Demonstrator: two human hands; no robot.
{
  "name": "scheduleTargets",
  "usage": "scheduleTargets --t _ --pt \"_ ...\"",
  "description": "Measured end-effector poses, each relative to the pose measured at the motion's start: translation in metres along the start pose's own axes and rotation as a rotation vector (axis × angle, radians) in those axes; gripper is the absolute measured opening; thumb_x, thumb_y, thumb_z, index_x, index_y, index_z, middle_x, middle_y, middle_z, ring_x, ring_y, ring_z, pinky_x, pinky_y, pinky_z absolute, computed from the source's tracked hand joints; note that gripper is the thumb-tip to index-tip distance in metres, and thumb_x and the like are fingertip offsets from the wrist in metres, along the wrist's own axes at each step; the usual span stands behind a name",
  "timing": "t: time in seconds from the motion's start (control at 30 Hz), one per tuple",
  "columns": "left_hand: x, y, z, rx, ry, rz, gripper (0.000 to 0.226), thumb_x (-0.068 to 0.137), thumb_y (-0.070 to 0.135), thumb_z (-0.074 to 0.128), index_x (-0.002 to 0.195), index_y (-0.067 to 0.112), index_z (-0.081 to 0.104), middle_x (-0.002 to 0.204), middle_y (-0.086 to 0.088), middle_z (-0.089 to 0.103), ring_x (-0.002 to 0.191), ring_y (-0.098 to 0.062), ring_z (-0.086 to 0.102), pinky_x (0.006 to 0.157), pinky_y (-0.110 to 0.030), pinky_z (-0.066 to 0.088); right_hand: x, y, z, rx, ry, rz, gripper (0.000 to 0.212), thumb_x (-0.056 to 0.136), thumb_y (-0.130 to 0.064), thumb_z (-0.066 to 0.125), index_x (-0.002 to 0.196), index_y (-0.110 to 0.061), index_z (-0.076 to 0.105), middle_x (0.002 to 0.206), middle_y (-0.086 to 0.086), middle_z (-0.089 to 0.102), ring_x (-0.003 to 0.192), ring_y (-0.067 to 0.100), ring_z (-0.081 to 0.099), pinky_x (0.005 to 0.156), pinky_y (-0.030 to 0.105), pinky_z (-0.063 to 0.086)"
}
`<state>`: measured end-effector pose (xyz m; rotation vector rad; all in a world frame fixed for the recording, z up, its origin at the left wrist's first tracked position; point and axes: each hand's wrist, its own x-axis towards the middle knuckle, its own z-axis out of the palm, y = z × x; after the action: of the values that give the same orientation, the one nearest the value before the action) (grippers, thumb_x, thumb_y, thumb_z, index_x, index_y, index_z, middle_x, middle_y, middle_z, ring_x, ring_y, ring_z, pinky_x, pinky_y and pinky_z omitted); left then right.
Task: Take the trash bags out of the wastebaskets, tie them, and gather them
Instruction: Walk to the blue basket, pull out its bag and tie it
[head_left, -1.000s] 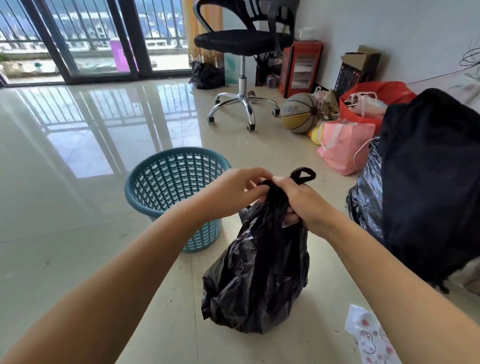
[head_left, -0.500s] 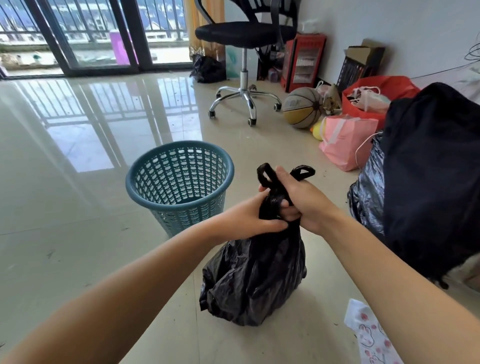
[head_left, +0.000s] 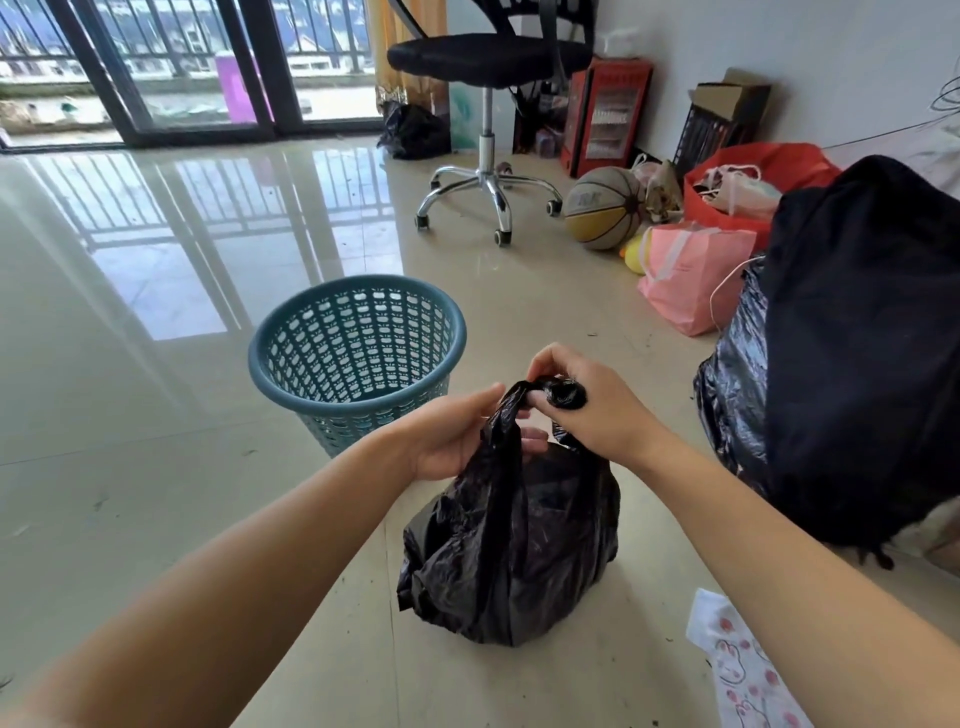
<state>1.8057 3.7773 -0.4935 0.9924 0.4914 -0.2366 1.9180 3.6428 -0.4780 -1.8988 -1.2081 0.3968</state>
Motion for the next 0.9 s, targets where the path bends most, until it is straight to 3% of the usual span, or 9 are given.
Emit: scheduleTargets --t 0.07,0.17,0.37,0.47,0.57,0.67,0.73,0.8,0.9 --pt "0.001 -0.002 -0.002 0.013 0.003 0.081 0.03 0.1 0.013 0.042 0.124 0.003 0.055 0.113 -0.019 0.067 0.096 -0.024 0.07 0.093 -0.037 0.051 0.0 0.003 0.003 0.11 -0.019 -0.019 0.013 0.087 -0.007 0.062 0.09 -0.019 0.056 0.087 0.0 0.064 0.08 0.014 0.061 0.078 0.025 0.048" --pt "0.004 -0.005 -0.005 0.156 0.06 0.229 0.023 0.094 0.001 0.049 0.116 0.004 0.059 0.102 -0.014 0.068 0.088 -0.018 0.071 0.085 -0.032 0.055 -0.001 0.008 0.005 0.176 0.014 0.014 0.011 0.087 -0.007 0.062 0.091 -0.016 0.059 0.09 0.012 0.066 0.084 0.035 0.061 0.076 0.046 0.05" --pt "0.008 -0.007 0.001 0.244 0.166 0.293 0.008 0.093 0.004 0.053 0.088 0.006 0.059 0.071 -0.003 0.055 0.06 -0.009 0.052 0.057 -0.019 0.045 -0.001 0.014 0.011 -0.057 0.112 -0.05 0.006 0.089 -0.018 0.063 0.094 -0.016 0.059 0.086 -0.001 0.058 0.069 0.005 0.051 0.068 0.019 0.04" --pt "0.011 -0.001 0.003 0.158 0.287 0.318 0.012 0.095 0.005 0.047 0.089 0.004 0.058 0.064 -0.001 0.054 0.056 -0.008 0.049 0.053 -0.02 0.04 -0.001 0.019 0.011 -0.113 0.144 0.029 0.019 0.096 -0.03 0.05 0.102 -0.02 0.065 0.083 -0.006 0.065 0.074 0.01 0.06 0.077 0.03 0.046" --pt "0.012 0.005 -0.004 -0.027 0.472 0.353 0.02 0.092 0.0 0.045 0.074 0.006 0.051 0.052 0.001 0.051 0.043 -0.006 0.046 0.042 -0.018 0.041 0.002 0.032 0.008 -0.317 0.14 0.196 0.03 0.099 -0.031 0.038 0.109 -0.024 0.066 0.113 0.001 0.066 0.11 0.024 0.056 0.099 0.044 0.041" --pt "0.013 -0.006 -0.032 0.681 0.611 0.3 0.021 0.086 0.008 0.054 0.067 0.009 0.047 0.062 -0.001 0.046 0.054 -0.012 0.042 0.054 -0.028 0.046 -0.007 0.055 0.003 -0.546 0.016 0.338 0.031 0.098 -0.026 0.034 0.088 -0.024 0.064 0.117 0.005 0.061 0.11 0.029 0.05 0.092 0.039 0.037" --pt "0.009 -0.02 -0.052 1.218 0.619 0.169 0.031 0.083 0.011 0.057 0.059 0.013 0.037 0.062 0.001 0.04 0.055 -0.012 0.035 0.051 -0.026 0.033 -0.022 0.077 -0.002 -0.652 -0.079 0.459 0.029 0.097 -0.027 0.032 0.084 -0.023 0.058 0.106 0.009 0.065 0.094 0.031 0.055 0.079 0.037 0.038" --pt "0.002 -0.037 -0.077 1.369 0.609 0.015 0.032 0.083 0.01 0.055 0.059 0.015 0.034 0.065 0.002 0.039 0.058 -0.012 0.035 0.049 -0.024 0.03 -0.039 0.099 -0.004 -0.726 -0.135 0.559 0.027 0.097 -0.023 0.029 0.097 -0.018 0.056 0.103 0.011 0.066 0.086 0.031 0.056 0.068 0.034 0.038" --pt "-0.015 -0.055 -0.106 1.404 0.612 -0.208 0.005 0.085 0.013 0.054 0.082 0.013 0.05 0.087 -0.004 0.055 0.074 -0.019 0.055 0.055 -0.027 0.051 -0.055 0.123 -0.004 -0.812 -0.195 0.636 0.03 0.096 -0.017 0.027 0.105 -0.02 0.055 0.108 0.011 0.063 0.09 0.031 0.057 0.07 0.033 0.039"
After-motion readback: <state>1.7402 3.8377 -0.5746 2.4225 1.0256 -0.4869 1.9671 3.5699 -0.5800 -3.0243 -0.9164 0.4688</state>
